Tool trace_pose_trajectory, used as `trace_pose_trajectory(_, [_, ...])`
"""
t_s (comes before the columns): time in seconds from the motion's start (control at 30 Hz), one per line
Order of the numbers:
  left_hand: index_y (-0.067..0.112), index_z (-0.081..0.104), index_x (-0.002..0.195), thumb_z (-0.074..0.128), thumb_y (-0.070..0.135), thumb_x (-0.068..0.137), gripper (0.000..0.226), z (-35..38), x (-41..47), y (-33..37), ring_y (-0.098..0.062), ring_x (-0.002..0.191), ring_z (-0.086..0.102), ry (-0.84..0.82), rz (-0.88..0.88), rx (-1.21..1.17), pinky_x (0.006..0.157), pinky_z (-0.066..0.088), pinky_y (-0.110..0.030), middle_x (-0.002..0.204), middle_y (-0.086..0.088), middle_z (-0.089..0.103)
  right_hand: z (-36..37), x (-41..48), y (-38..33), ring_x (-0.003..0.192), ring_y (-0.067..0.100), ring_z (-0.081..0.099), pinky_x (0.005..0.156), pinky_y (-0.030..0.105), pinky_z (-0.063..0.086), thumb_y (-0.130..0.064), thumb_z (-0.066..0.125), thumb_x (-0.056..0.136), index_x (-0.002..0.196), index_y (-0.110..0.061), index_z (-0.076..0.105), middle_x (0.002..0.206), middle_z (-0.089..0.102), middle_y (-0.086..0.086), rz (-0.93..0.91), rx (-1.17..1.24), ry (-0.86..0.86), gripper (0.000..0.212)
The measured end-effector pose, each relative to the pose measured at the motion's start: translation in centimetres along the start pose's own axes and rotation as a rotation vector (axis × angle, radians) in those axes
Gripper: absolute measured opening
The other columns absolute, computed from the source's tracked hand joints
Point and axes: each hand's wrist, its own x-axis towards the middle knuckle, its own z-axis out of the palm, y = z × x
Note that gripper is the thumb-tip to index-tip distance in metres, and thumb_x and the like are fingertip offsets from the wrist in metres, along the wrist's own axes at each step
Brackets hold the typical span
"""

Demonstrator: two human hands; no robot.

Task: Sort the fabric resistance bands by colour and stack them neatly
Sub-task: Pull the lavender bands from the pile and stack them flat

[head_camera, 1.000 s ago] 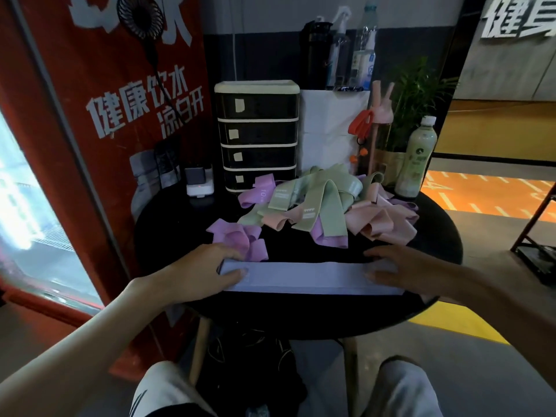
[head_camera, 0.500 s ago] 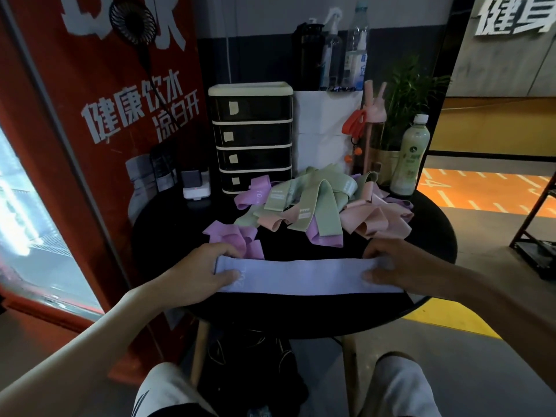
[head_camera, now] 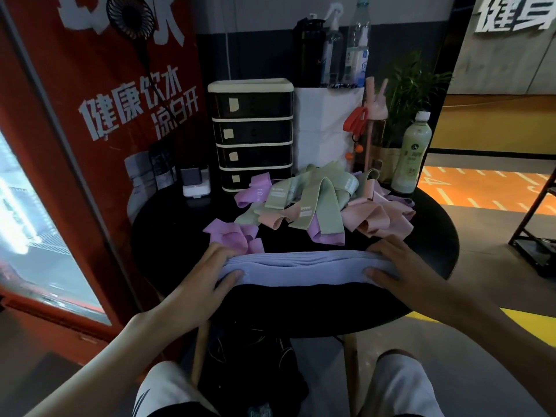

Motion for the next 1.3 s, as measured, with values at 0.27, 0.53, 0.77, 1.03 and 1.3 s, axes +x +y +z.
trace_pose_trajectory(0.27, [0.020, 0.057, 0.102, 0.055, 0.036, 0.091, 0.019, -0.1, -0.1, -0.3, -0.009, 0.097, 0.053, 0.026, -0.006, -0.031, 0.083, 0.038, -0.012, 0.102, 0.016, 0.048, 0.0, 0.3, 0.2, 0.091, -0.006, 0.049, 0.071, 0.007, 0.037, -0.024, 0.072, 0.085, 0.104, -0.027, 0.055, 0.099, 0.049, -0.019, 0.036, 0.096, 0.060, 0.025])
trace_pose_trajectory(0.53, [0.026, 0.060, 0.095, 0.066, 0.028, 0.094, 0.006, -0.4, -0.1, 0.0, -0.008, 0.082, 0.059, 0.043, -0.171, -0.124, 0.070, 0.043, -0.014, 0.090, 0.009, 0.060, 0.2, -0.1, 0.8, 0.096, -0.003, 0.052, 0.080, 0.018, 0.044, -0.030, 0.067, 0.089, 0.109, -0.029, 0.056, 0.107, 0.053, -0.012, 0.098, 0.194, 0.067, 0.023])
trace_pose_trajectory(0.77, [0.017, 0.066, 0.107, 0.083, 0.018, 0.078, 0.033, -3.4, 1.2, 1.5, -0.023, 0.080, 0.074, 0.052, -0.583, -0.510, 0.064, 0.059, -0.030, 0.091, -0.009, 0.075, -2.9, 0.3, -1.8, 0.086, 0.016, 0.069, 0.078, 0.034, 0.055, -0.024, 0.069, 0.088, 0.101, -0.018, 0.070, 0.094, 0.071, 0.002, 0.324, 0.600, -0.043, 0.014])
trace_pose_trajectory(1.03, [0.022, 0.053, 0.114, 0.085, 0.022, 0.076, 0.049, -3.5, 1.0, 1.2, -0.020, 0.077, 0.067, -0.099, -0.646, -0.307, 0.065, 0.053, -0.029, 0.094, -0.015, 0.071, -2.3, 1.2, -1.7, 0.091, 0.021, 0.062, 0.073, 0.028, 0.047, -0.026, 0.068, 0.089, 0.094, -0.014, 0.068, 0.096, 0.066, 0.006, 0.333, 0.221, -0.295, 0.013])
trace_pose_trajectory(1.3, [0.031, 0.050, 0.112, 0.084, 0.018, 0.076, 0.052, -7.3, 4.5, 7.7, -0.033, 0.088, 0.069, -0.005, -0.272, -0.203, 0.078, 0.058, -0.047, 0.095, -0.010, 0.068, -3.1, 2.7, -1.3, 0.088, 0.018, 0.059, 0.073, 0.028, 0.044, -0.037, 0.065, 0.089, 0.094, -0.020, 0.063, 0.097, 0.062, 0.000, 0.265, -0.106, -0.476, 0.017])
